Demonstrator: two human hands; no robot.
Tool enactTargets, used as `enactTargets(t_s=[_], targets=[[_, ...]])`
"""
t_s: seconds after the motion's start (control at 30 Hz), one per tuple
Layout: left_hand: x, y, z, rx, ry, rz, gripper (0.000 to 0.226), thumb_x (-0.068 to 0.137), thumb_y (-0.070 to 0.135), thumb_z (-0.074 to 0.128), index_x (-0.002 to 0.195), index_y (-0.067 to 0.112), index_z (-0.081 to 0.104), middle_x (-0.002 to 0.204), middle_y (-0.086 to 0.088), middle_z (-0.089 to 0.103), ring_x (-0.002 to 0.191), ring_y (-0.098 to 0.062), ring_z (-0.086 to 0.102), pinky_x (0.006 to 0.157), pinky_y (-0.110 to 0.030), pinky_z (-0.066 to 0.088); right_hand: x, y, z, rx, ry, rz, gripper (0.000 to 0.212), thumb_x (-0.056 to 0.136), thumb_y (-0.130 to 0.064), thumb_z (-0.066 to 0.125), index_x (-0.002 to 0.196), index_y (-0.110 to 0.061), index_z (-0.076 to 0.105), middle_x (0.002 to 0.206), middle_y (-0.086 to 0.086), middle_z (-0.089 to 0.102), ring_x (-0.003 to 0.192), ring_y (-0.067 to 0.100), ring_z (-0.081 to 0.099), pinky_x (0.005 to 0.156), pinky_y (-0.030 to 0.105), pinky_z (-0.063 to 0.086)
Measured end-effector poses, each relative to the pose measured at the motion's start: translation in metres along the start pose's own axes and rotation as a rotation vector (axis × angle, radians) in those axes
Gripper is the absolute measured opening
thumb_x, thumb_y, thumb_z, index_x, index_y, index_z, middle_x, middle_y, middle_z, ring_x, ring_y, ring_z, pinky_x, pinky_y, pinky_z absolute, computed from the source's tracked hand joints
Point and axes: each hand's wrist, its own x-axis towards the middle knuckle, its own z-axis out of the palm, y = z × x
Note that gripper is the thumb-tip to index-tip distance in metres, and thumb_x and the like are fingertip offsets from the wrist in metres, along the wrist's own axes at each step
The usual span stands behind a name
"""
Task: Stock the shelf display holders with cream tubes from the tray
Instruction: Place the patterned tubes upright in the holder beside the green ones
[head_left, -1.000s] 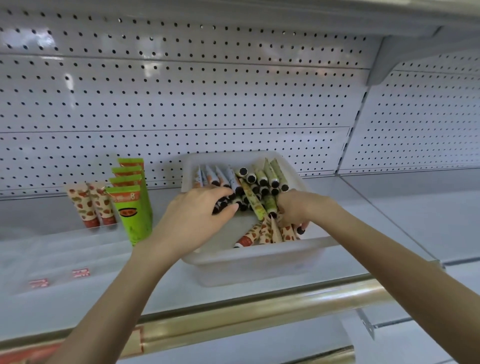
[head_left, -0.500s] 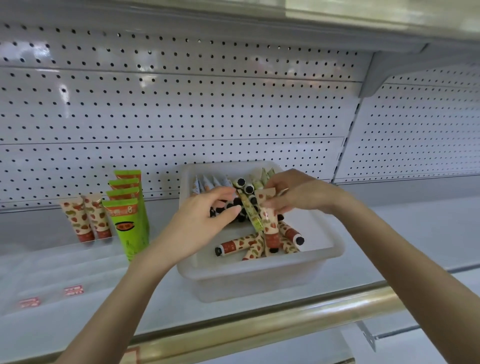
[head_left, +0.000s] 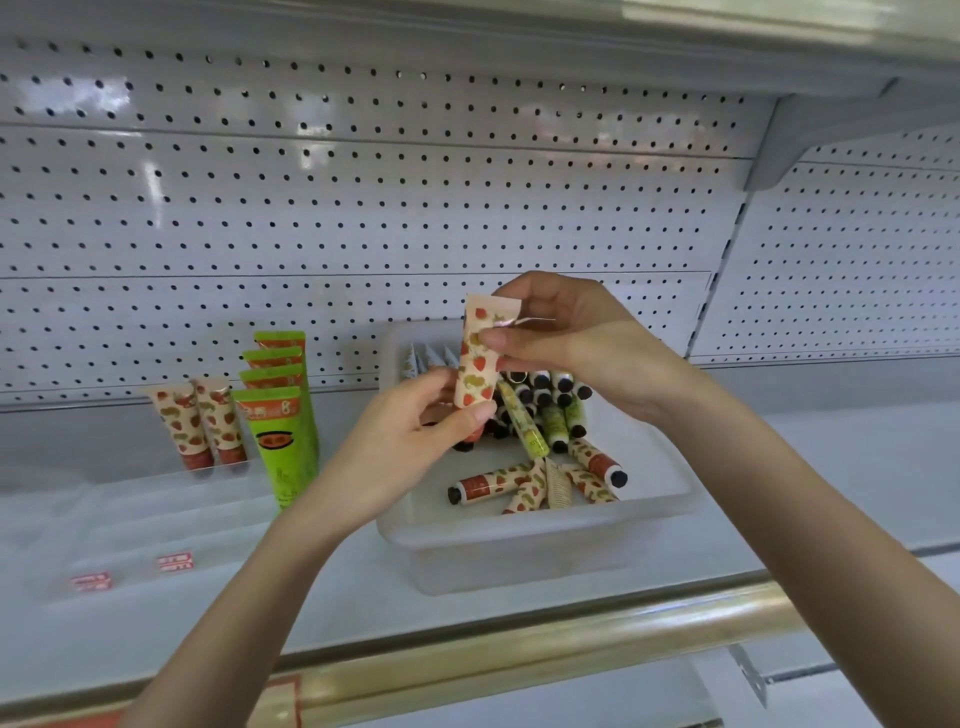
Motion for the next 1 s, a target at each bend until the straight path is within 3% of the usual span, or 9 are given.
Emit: enactTargets(t_s=[0.13,0.27,0.4,0.53,0.63,0.73,1.0], targets=[[-0.004,0.001,-0.005,-0.012,0.049,0.011,0.028,0.074,0.037,0.062,0.099,0.024,0.064,0.097,0.008,0.071,0.087,-0.003,0.067,0.078,-0.018,0.052,0.002,0.0,0.002,0.029,-0.009,0.011,0.006,0.086,-0.009,0.063,0.092,-0.01,0.062,0.097,0.008,0.066,0.091,0.017,0.067,0.082,0.028,0.056],[-0.007,-0.002,-0.01,-0.02,0.088,0.003,0.024,0.073,0.037,0.063,0.096,0.03,0.062,0.094,0.013,0.071,0.087,0.0,0.066,0.077,-0.013,0.05,0.008,0.014,-0.009,-0.04,0.02,0.09,0.018,0.092,-0.025,0.055,0.098,-0.009,0.062,0.101,0.003,0.067,0.1,0.013,0.066,0.084,0.026,0.055],[-0.006,-0.005,-0.015,-0.032,0.116,0.001,0.026,0.071,0.037,0.063,0.095,0.028,0.062,0.092,0.013,0.072,0.085,0.0,0.067,0.073,-0.01,0.049,0.012,0.048,-0.022,-0.51,-0.107,0.251,0.029,0.091,-0.035,0.057,0.113,-0.016,0.059,0.113,-0.004,0.06,0.104,0.009,0.059,0.083,0.018,0.051],[-0.006,-0.007,-0.017,-0.036,0.12,-0.006,0.026,0.07,0.038,0.062,0.095,0.029,0.061,0.093,0.012,0.07,0.084,0.0,0.067,0.072,-0.01,0.049,0.016,0.087,-0.016,-0.845,-0.339,0.223,0.027,0.091,-0.032,0.058,0.113,-0.017,0.059,0.111,-0.005,0.059,0.106,0.011,0.056,0.079,0.01,0.04],[-0.004,-0.009,-0.016,-0.025,0.118,-0.021,0.021,0.075,0.034,0.064,0.095,0.029,0.06,0.094,0.012,0.07,0.084,0.002,0.066,0.072,-0.009,0.048,0.022,0.108,-0.008,-1.008,-0.493,0.225,0.031,0.091,-0.027,0.059,0.119,-0.012,0.058,0.118,0.001,0.058,0.108,0.014,0.054,0.089,0.02,0.043],[-0.003,-0.012,-0.015,-0.021,0.124,-0.03,0.015,0.081,0.025,0.065,0.095,0.028,0.06,0.094,0.011,0.07,0.083,0.0,0.067,0.071,-0.009,0.049,0.028,0.117,-0.007,-1.107,-0.526,0.233,0.037,0.089,-0.029,0.061,0.121,-0.011,0.056,0.119,0.003,0.058,0.109,0.019,0.054,0.094,0.031,0.045],[-0.004,-0.017,-0.02,-0.027,0.134,-0.05,0.016,0.082,0.022,0.065,0.097,0.025,0.061,0.095,0.009,0.07,0.082,-0.002,0.068,0.068,-0.009,0.049,0.03,0.123,-0.005,-1.146,-0.616,0.229,0.037,0.08,-0.035,0.07,0.111,-0.016,0.062,0.103,-0.003,0.052,0.093,0.013,0.046,0.083,0.028,0.043]])
